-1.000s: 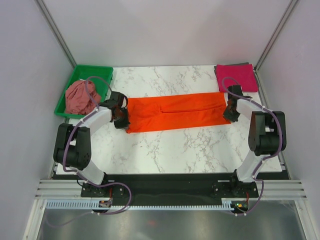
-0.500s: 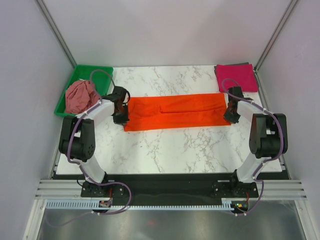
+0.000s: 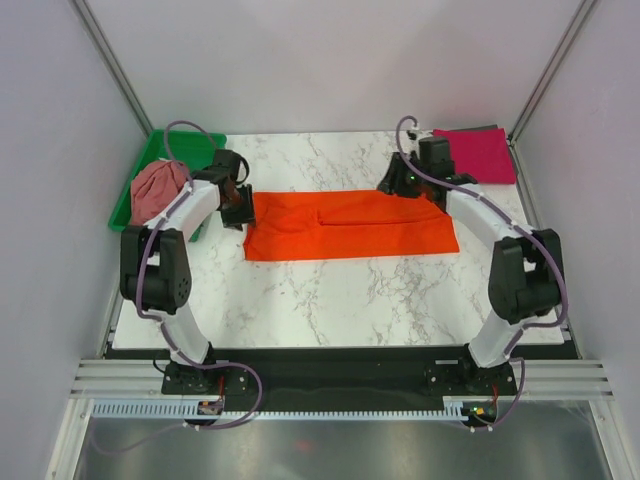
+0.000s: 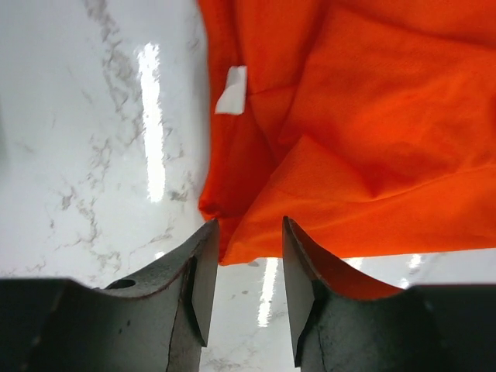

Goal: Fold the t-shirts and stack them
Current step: Fold the tshirt

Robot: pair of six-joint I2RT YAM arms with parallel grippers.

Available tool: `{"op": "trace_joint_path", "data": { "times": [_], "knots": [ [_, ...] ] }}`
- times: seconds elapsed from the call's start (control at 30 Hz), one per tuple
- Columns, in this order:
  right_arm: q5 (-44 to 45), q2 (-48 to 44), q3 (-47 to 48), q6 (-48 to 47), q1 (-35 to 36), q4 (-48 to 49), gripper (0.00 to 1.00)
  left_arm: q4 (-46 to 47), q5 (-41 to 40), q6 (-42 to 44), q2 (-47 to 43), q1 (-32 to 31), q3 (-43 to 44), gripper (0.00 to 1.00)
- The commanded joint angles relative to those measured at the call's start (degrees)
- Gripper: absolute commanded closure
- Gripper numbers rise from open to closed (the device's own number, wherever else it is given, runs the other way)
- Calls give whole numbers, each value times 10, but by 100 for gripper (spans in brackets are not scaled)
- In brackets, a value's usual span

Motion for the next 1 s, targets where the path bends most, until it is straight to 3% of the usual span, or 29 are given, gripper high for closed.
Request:
{"op": "trace_joint_path", "data": {
  "times": [0.0,0.27,0.67,0.77,0.97],
  "knots": [
    [-141,78,73,-45,53,86,48,4,122,-5,39,19,68,54],
    [-200,245,203,-53,118,93,49,6,180,16,151,31,157,51],
    [-186,321,259,-75,145,75,52,6,198,30,216,33,210,55],
    [-181,338,270,-71,147,74,52,6,205,32,219,32,215,63],
    [-174,345,278,-70,148,80,57,7,215,35,216,32,228,95]
  ]
}}
